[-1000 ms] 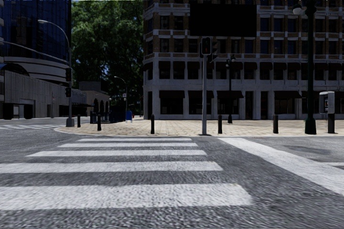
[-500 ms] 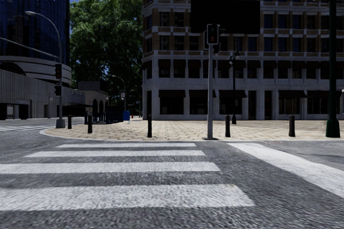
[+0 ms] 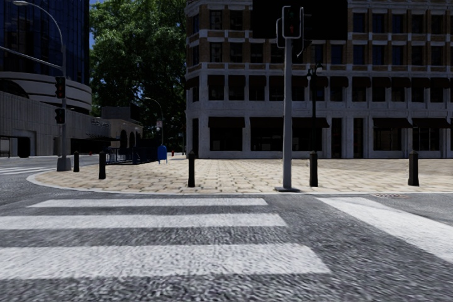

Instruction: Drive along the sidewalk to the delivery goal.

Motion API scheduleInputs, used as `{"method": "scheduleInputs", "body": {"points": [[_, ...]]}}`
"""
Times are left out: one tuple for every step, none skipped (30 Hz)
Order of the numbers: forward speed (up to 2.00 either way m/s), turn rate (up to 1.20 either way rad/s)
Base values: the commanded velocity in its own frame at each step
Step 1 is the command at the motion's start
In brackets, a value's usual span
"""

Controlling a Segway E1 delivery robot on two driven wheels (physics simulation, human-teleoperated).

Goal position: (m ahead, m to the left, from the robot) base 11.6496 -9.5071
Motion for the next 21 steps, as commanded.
{"method": "scheduleInputs", "body": {"points": [[2.0,0.0],[2.0,0.0],[2.0,0.0],[2.0,0.0],[2.0,0.0],[2.0,0.0],[2.0,0.0],[2.0,0.0],[2.0,0.0],[2.0,0.0],[2.0,0.0],[2.0,0.0],[2.0,0.0],[2.0,0.0],[2.0,0.0],[2.0,0.0],[2.0,0.0],[2.0,0.0],[2.0,0.0],[2.0,0.0],[2.0,0.0]]}}
